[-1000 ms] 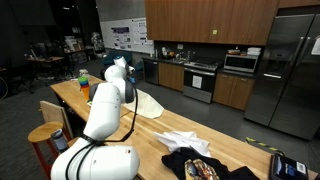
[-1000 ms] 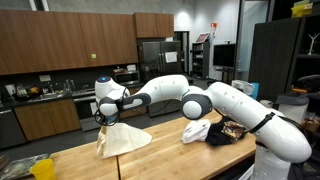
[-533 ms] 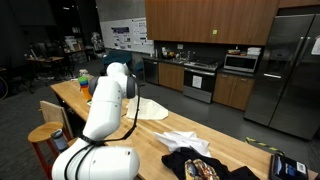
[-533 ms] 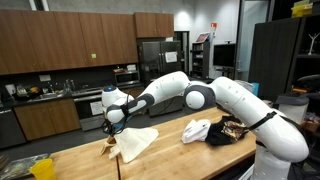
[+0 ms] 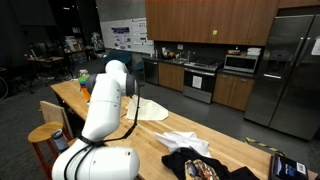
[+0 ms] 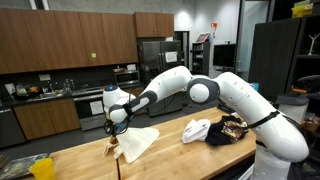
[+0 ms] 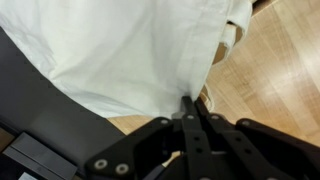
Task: Pick up to unfold the tote bag
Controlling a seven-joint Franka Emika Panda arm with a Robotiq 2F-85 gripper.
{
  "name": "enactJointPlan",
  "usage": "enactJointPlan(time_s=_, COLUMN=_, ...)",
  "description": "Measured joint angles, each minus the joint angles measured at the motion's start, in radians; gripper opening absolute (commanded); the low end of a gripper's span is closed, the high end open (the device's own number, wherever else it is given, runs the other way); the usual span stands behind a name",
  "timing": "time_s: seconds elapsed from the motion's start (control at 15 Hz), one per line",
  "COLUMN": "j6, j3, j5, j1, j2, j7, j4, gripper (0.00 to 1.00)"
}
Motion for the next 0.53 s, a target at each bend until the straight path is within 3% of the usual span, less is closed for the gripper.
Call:
enactJointPlan(time_s=0.33, j6=-0.010, j3=-0.001, j5=-0.002, j1=0.003, j2=0.009, j7=0.000, j4=-0.005, gripper=0.01)
enactJointPlan(time_s=0.53, j6=-0.075, j3=-0.007, j5=-0.009, j1=0.017, j2=0.008, j7=0.028, j4=-0.063, gripper=0.01)
